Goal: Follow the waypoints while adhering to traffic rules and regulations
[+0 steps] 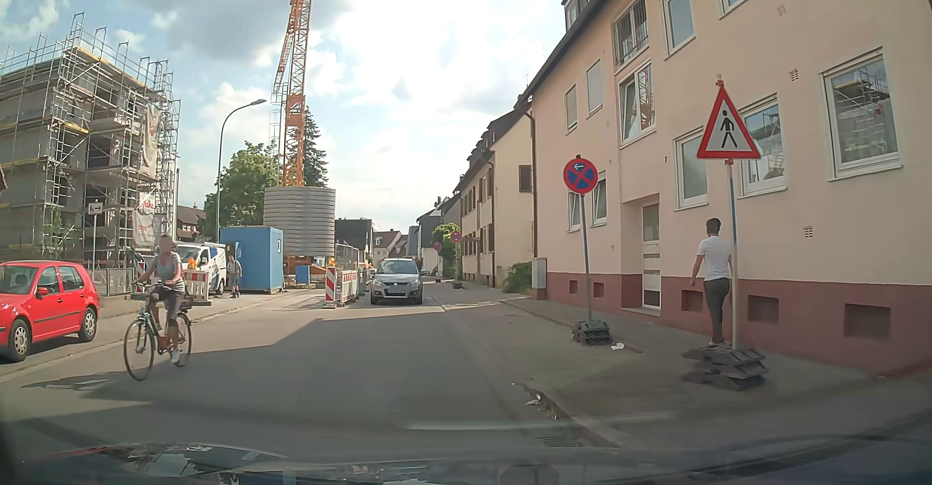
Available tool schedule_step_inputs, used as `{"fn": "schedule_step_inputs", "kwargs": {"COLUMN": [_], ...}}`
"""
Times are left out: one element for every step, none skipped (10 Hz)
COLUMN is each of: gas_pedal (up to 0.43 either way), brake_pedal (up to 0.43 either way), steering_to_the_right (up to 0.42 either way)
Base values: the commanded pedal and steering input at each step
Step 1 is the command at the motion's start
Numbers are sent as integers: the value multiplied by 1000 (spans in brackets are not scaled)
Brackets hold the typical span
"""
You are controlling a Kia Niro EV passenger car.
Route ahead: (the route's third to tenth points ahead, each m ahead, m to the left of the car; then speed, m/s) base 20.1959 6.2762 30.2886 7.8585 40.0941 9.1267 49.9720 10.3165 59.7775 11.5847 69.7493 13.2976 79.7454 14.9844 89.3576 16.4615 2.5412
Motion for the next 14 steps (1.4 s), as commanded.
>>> {"fn": "schedule_step_inputs", "kwargs": {"gas_pedal": [0,0,0,0,0,0,0,0,0,0,0,0,0,0], "brake_pedal": [226,232,232,232,232,232,232,220,213,213,213,207,201,201], "steering_to_the_right": [-128,-127,-123,-121,-121,-123,-124,-124,-123,-122,-122,-122,-121,-119]}}
